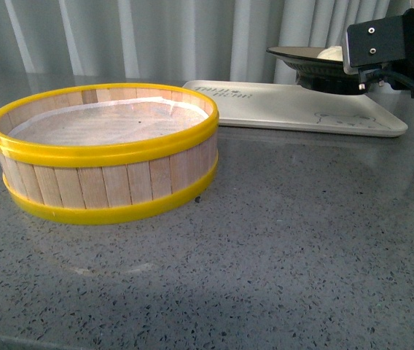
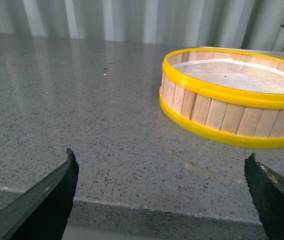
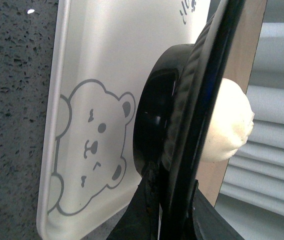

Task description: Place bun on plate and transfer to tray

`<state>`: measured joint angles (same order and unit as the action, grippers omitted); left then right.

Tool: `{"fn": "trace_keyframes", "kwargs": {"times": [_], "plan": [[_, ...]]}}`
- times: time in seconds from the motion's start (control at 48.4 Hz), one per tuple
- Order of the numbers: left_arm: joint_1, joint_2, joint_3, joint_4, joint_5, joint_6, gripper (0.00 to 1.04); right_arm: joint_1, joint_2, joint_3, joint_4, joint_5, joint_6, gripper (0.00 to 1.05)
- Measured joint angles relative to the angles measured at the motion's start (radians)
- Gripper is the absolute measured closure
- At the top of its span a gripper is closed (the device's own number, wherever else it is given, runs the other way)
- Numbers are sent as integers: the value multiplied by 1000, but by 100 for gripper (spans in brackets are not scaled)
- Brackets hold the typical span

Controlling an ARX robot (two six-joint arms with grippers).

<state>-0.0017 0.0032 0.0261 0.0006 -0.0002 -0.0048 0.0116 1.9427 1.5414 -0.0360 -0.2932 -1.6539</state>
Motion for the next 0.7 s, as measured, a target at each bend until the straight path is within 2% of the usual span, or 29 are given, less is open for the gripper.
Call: {"fn": "trace_keyframes", "kwargs": {"times": [0.702], "plan": [[0, 0, 0, 0, 0, 0, 7, 32, 100, 50, 5, 27, 9, 102]]}}
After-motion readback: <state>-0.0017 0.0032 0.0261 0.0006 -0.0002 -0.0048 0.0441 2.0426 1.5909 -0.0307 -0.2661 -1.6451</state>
